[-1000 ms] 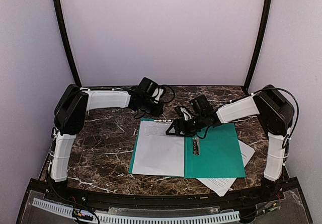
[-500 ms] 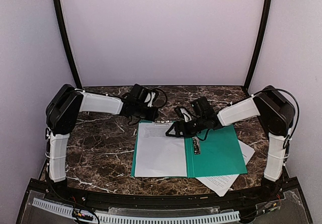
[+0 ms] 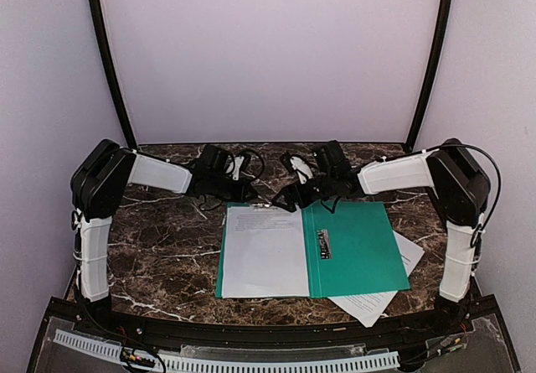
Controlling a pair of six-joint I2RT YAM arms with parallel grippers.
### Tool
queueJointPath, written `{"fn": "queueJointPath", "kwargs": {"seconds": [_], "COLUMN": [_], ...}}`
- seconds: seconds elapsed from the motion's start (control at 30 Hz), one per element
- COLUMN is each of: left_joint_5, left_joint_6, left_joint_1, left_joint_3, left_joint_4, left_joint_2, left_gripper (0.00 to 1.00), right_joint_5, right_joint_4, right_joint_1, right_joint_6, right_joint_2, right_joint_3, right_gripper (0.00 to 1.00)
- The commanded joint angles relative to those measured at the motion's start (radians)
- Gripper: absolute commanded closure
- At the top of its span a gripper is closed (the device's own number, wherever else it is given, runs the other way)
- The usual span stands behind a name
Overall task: Put the files into the folder
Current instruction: Clamp the file in the folder.
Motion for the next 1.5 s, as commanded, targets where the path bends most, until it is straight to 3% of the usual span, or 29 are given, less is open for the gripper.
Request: {"fn": "queueJointPath", "kwargs": {"seconds": [0.0, 0.3, 0.67, 1.13, 1.47], "left_joint_5": [0.108, 0.189, 0.224, 0.222, 0.218], "left_joint_6": [0.053, 0.101, 0.027, -0.002, -0.002], "left_joint_1": [0.018, 0.023, 0.023, 0.023, 0.023], "left_joint_3": [-0.036, -0.03, -0.098, -0.128, -0.13], "left_joint_4": [-0.212, -0.281, -0.219, -0.194, -0.196], "left_joint_2": [0.011, 0.011, 0.011, 0.01, 0.01], "left_gripper": [0.99, 0.99, 0.99, 0.99, 0.99], "right_joint_5": [0.06, 0.007, 0.033, 0.064, 0.089], "right_joint_4": [-0.073, -0.18, -0.181, -0.177, -0.177], "right_joint_1": [0.0, 0.005, 0.045, 0.062, 0.069], "right_joint_6": [-0.185, -0.349, -0.377, -0.375, -0.375], "right_joint_2": [0.068, 0.129, 0.18, 0.219, 0.238], "right_joint_3": [0.086, 0.166, 0.176, 0.173, 0.177], "right_gripper": [0.18, 0.22, 0.27, 0.57, 0.64]}}
